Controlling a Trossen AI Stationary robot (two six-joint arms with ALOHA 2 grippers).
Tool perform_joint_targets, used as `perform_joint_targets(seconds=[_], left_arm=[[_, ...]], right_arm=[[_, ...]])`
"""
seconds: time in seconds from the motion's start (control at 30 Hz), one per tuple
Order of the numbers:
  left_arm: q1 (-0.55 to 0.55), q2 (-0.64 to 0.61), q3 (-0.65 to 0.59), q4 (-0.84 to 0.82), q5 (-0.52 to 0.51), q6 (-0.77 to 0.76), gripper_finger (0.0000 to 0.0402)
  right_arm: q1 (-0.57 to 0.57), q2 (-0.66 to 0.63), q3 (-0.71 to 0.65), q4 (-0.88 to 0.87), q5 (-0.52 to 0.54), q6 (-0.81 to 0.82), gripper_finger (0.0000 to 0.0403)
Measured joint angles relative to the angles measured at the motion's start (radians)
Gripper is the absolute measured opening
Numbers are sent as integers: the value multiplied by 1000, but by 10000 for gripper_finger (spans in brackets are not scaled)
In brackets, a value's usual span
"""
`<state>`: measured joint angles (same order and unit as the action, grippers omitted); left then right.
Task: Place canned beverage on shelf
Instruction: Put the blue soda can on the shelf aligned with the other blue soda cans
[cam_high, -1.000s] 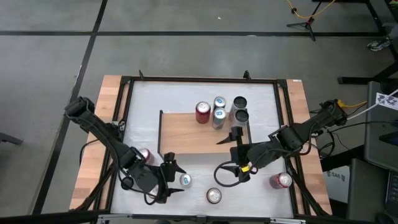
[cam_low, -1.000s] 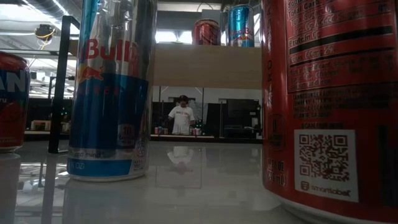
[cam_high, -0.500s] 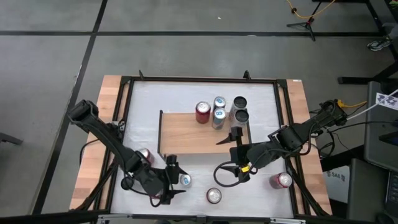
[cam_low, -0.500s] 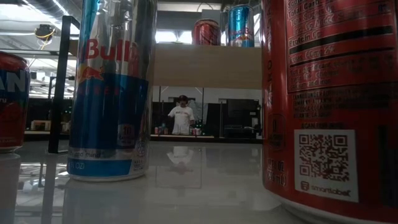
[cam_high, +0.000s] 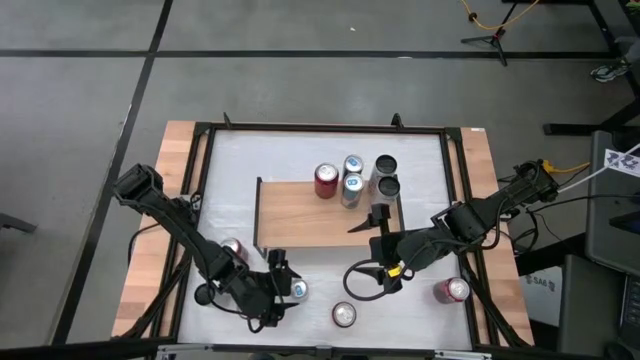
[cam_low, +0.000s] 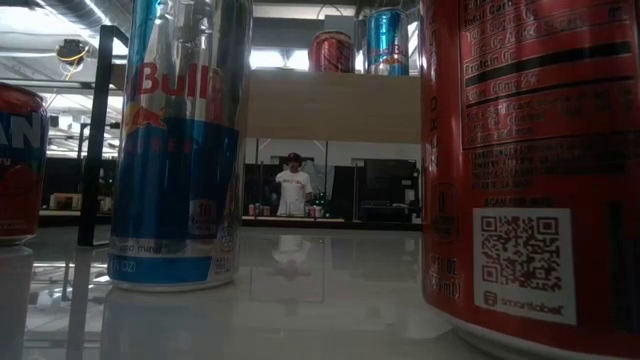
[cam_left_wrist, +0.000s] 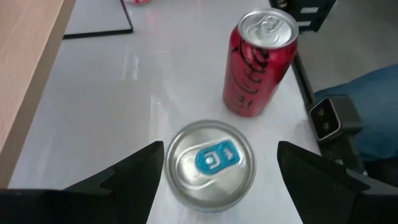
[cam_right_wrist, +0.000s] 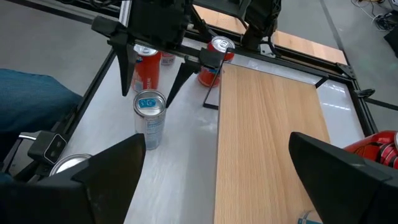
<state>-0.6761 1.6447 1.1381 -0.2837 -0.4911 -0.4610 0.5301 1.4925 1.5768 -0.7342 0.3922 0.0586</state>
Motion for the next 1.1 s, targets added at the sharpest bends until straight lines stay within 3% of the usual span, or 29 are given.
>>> perform_joint_targets(seconds=[1.1], left_arm=[[4,12,0,-13,18,-10,307]], right_arm=[[0,0,0,0,-4,0,386]])
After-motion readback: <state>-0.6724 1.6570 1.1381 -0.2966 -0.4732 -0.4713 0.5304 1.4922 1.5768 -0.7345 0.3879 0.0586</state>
